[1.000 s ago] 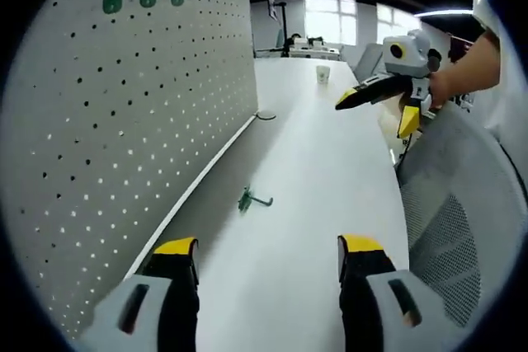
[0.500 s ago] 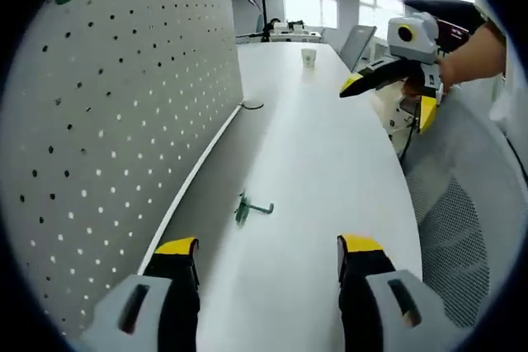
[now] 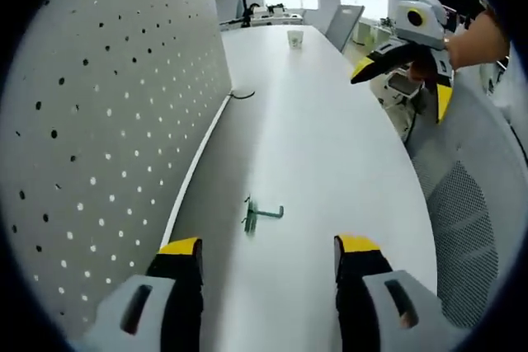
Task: Insert the hook assembly into the mounting plate slot until the hook locks in place.
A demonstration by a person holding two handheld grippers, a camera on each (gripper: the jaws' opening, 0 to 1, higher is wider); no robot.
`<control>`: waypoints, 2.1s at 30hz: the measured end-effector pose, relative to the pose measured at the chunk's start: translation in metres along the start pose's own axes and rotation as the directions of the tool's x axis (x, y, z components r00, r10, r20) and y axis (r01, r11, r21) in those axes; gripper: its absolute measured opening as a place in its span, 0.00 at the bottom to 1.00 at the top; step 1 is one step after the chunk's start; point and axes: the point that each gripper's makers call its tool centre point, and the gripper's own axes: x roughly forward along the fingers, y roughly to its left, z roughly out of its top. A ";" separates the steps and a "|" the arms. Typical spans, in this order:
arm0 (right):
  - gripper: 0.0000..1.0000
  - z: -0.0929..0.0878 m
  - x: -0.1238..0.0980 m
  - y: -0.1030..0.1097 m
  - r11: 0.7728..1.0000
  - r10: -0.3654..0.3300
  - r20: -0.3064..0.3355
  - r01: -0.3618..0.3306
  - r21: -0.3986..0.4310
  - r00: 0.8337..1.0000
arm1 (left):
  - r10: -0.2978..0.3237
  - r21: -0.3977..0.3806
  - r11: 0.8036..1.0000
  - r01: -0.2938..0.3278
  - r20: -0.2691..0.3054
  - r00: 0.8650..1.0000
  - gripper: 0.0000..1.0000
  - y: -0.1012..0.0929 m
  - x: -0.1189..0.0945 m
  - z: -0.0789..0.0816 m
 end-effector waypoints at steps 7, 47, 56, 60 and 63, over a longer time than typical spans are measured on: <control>0.72 -0.002 -0.001 -0.001 1.000 -0.003 -0.008 0.003 0.002 1.000 | -0.055 0.044 0.997 0.057 -0.039 0.998 0.63 -0.007 0.017 0.000; 0.69 -0.003 -0.005 -0.006 0.999 -0.017 -0.002 0.018 0.035 1.000 | -0.163 0.086 0.979 0.183 -0.199 0.966 0.59 -0.008 0.062 -0.014; 0.69 -0.003 -0.006 -0.006 0.999 -0.020 0.001 0.019 0.038 1.000 | -0.161 0.090 0.979 0.182 -0.198 0.967 0.58 -0.007 0.062 -0.015; 0.68 -0.003 -0.005 -0.006 0.999 -0.019 0.002 0.019 0.039 1.000 | -0.158 0.089 0.980 0.178 -0.194 0.968 0.56 -0.006 0.062 -0.014; 0.68 -0.003 -0.006 -0.006 0.999 -0.021 0.002 0.021 0.042 1.000 | -0.153 0.081 0.982 0.171 -0.191 0.970 0.53 -0.003 0.061 -0.013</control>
